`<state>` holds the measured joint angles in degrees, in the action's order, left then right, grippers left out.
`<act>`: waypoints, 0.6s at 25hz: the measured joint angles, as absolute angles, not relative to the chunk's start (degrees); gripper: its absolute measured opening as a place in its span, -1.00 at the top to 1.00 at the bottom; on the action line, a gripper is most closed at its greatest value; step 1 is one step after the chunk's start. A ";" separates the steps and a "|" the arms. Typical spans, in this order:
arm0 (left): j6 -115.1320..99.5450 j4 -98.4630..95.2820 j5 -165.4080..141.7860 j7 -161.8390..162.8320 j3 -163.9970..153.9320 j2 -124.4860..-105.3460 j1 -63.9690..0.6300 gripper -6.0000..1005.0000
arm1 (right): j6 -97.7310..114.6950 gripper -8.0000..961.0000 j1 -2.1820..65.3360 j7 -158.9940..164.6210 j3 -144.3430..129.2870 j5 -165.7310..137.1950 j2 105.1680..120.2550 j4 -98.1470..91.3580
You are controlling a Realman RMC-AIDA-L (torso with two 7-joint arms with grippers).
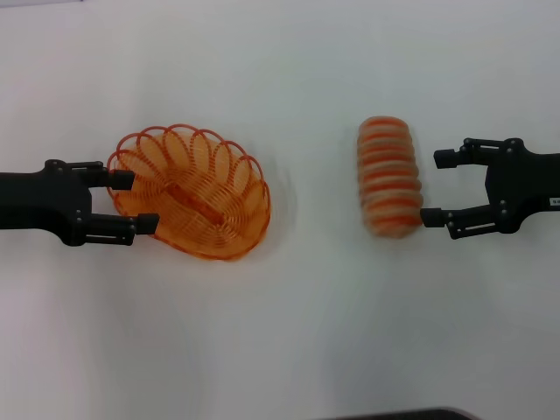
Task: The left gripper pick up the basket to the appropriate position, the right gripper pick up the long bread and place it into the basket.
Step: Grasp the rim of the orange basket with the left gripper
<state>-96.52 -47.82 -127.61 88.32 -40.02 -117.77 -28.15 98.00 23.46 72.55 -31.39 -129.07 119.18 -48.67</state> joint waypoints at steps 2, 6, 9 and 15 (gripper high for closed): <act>-96.48 -47.82 -127.62 88.33 -40.04 -117.77 -28.16 -0.68 | 98.00 -0.97 23.48 72.56 -31.34 -129.07 119.18 -48.68; -96.34 -47.82 -127.61 88.33 -39.95 -117.69 -28.24 -0.68 | 98.00 -0.97 23.52 72.75 -31.26 -129.03 119.18 -48.75; -96.36 -47.81 -127.49 88.72 -39.88 -117.68 -28.33 -0.68 | 98.00 -0.97 23.59 72.84 -31.19 -129.02 119.18 -48.78; -94.08 -47.81 -126.45 99.46 -35.05 -117.60 -31.26 -0.68 | 97.99 -0.97 23.90 73.76 -31.19 -129.02 118.96 -48.78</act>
